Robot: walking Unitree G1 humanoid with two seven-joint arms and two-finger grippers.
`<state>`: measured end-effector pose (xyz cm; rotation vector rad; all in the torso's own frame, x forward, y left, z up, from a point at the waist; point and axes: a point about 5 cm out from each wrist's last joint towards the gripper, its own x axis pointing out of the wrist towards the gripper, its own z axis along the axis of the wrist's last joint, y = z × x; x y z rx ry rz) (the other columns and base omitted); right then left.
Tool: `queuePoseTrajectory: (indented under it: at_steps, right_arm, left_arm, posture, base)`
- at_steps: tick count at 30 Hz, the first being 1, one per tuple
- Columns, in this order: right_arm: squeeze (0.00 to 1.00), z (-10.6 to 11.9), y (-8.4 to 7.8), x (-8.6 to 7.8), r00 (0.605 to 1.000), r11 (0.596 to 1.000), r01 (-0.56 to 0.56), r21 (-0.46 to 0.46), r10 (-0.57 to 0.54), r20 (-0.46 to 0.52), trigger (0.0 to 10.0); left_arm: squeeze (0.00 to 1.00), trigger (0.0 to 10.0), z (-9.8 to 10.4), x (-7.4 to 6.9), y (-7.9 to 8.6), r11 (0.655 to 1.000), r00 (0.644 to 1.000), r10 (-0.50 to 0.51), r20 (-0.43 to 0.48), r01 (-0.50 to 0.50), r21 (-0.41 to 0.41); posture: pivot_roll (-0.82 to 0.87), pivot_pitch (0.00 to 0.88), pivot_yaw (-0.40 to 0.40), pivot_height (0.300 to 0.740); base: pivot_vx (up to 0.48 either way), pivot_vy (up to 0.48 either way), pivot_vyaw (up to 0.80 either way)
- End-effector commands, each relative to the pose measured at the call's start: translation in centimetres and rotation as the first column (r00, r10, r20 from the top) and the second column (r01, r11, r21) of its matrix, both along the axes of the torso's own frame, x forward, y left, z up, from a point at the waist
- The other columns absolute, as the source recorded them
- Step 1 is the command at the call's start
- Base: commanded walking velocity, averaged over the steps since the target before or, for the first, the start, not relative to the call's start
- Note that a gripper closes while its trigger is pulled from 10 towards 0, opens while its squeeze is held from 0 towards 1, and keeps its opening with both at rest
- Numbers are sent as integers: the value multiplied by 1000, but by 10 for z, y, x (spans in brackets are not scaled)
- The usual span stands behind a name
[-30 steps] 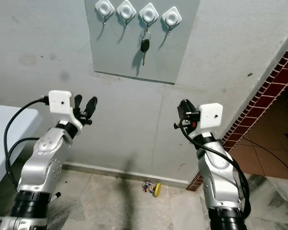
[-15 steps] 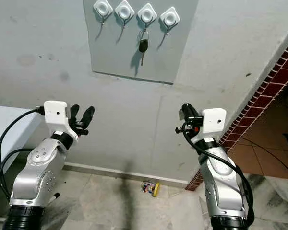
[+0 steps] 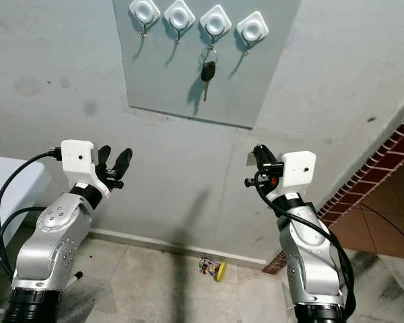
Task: Hang keys on a hook
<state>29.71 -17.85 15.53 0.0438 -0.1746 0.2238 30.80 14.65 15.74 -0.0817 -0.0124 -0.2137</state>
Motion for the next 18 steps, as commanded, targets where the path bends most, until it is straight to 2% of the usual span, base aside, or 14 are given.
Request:
queuePoseTrajectory:
  at_steps: [1, 3, 18]
  right_arm:
    - [0, 4, -2, -2, 1000, 1000, 5, 0, -5, 15, 10000]
    - [0, 4, -2, -2, 1000, 1000, 5, -1, -5, 12, 10000]
    - [0, 4, -1, -2, 1000, 1000, -7, -4, 7, 11, 10000]
  left_arm:
    - [0, 10000, 6, 1, -3, 1000, 1000, -4, 16, 4, 23]
    - [0, 10000, 8, 1, -2, 999, 998, 24, 49, -26, 30]
    - [0, 10000, 10, -1, -3, 1000, 999, -5, 44, 5, -17]
  posture:
    - [29, 67, -66, 740]
    - [29, 67, -66, 740]
    - [32, 67, -72, 740]
  base:
    - [244, 0, 0]
    - [0, 0, 0]
    - [0, 0, 0]
